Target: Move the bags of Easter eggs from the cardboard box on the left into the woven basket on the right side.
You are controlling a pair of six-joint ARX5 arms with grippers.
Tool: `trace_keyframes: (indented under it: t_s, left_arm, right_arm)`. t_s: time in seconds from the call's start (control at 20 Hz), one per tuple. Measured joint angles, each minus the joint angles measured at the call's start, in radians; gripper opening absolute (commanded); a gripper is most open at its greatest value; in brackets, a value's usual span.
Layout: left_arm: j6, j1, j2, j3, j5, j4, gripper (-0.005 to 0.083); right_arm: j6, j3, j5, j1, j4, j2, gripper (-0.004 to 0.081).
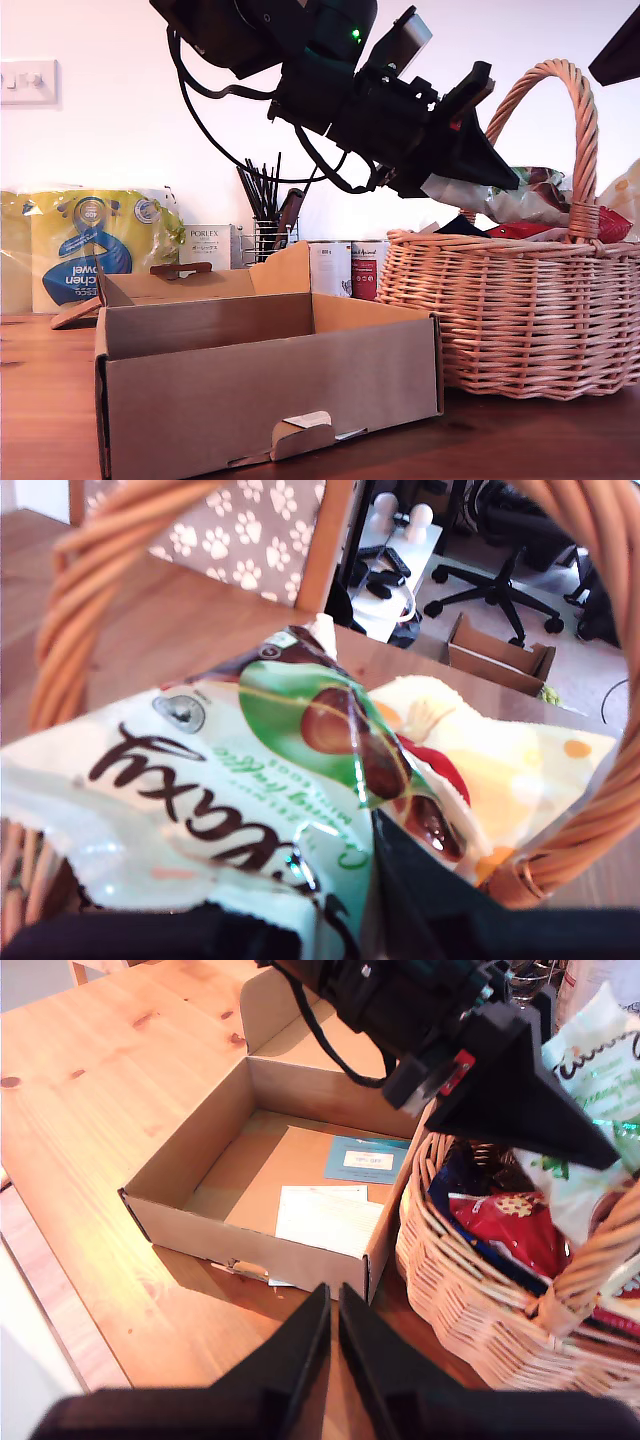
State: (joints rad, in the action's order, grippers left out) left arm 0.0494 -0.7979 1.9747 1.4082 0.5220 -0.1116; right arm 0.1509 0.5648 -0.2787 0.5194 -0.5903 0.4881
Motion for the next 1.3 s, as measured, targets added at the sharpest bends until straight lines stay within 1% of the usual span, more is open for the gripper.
trace_keyframes:
  t_s: [0.05, 0.1, 0.15, 0.2, 0.25, 0.45, 0.55, 0.6, 0.7, 0.8, 0.85, 0.9, 0.95, 1.0, 1.05, 1.1, 1.2, 1.3]
  left_arm:
    - [0.000, 0.000, 0.000, 0.000, 0.001, 0.006, 0.0223]
    - [0.000, 0.000, 0.000, 0.000, 0.001, 0.010, 0.0372]
    - [0.000, 0.000, 0.000, 0.000, 0.002, 0.018, 0.0464]
    - [0.000, 0.000, 0.000, 0.000, 0.003, 0.029, 0.0500]
    - [0.000, 0.000, 0.000, 0.000, 0.003, 0.039, 0.0504]
    - [-0.087, -0.001, 0.000, 0.000, -0.002, 0.140, 0.0504]
    - [-0.147, -0.003, -0.006, 0.000, -0.024, 0.206, 0.0503]
    - [-0.147, -0.005, -0.016, 0.000, -0.039, 0.241, 0.0500]
    - [-0.195, -0.005, -0.057, 0.000, -0.063, 0.325, 0.0498]
    - [-0.218, 0.004, -0.116, 0.000, -0.074, 0.395, 0.0494]
    - [-0.225, 0.008, -0.148, 0.000, -0.076, 0.420, 0.0466]
    - [-0.230, 0.009, -0.177, 0.000, -0.079, 0.443, 0.0404]
    - [-0.231, 0.011, -0.206, 0.000, -0.086, 0.472, 0.0292]
    - [-0.233, 0.015, -0.228, 0.000, -0.095, 0.506, 0.0141]
    - [-0.233, 0.018, -0.245, 0.001, -0.106, 0.554, -0.0031]
    - [-0.243, 0.021, -0.257, 0.001, -0.109, 0.603, -0.0014]
    - [-0.265, 0.030, -0.262, 0.001, -0.132, 0.660, -0.0024]
    - [-0.273, 0.039, -0.266, -0.004, -0.179, 0.650, -0.0024]
  right_arm:
    - [0.000, 0.000, 0.000, 0.000, 0.003, 0.000, -0.0013]
    - [0.000, 0.000, 0.000, 0.000, 0.006, 0.000, -0.0013]
    - [0.000, 0.000, 0.000, 0.000, 0.006, 0.000, -0.0013]
    - [0.000, 0.000, 0.000, 0.000, 0.006, 0.000, -0.0013]
    - [0.000, 0.000, 0.000, 0.000, 0.006, 0.000, -0.0013]
    - [0.000, 0.000, 0.000, 0.000, 0.006, 0.000, -0.0013]
    - [0.000, 0.000, 0.000, 0.000, 0.006, 0.000, -0.0013]
    - [0.000, 0.000, 0.000, 0.000, 0.006, 0.000, -0.0013]
    - [0.000, 0.000, 0.000, 0.000, 0.007, 0.000, -0.0013]
    - [0.000, 0.000, 0.000, 0.000, 0.007, 0.000, -0.0013]
    - [0.000, 0.000, 0.000, 0.000, 0.007, 0.000, -0.0013]
    - [0.000, 0.000, 0.000, 0.000, 0.007, 0.000, -0.0013]
    - [0.000, 0.000, 0.000, 0.000, 0.007, 0.000, -0.0013]
    - [0.000, 0.000, 0.000, 0.000, 0.008, 0.000, -0.0013]
    - [-0.007, 0.000, 0.001, 0.000, 0.009, 0.000, -0.0013]
    - [-0.021, 0.000, 0.001, 0.000, 0.014, 0.000, -0.0013]
    - [-0.058, 0.000, 0.019, -0.001, 0.023, 0.000, -0.0013]
    - [-0.081, 0.000, 0.030, -0.015, 0.042, 0.000, -0.0013]
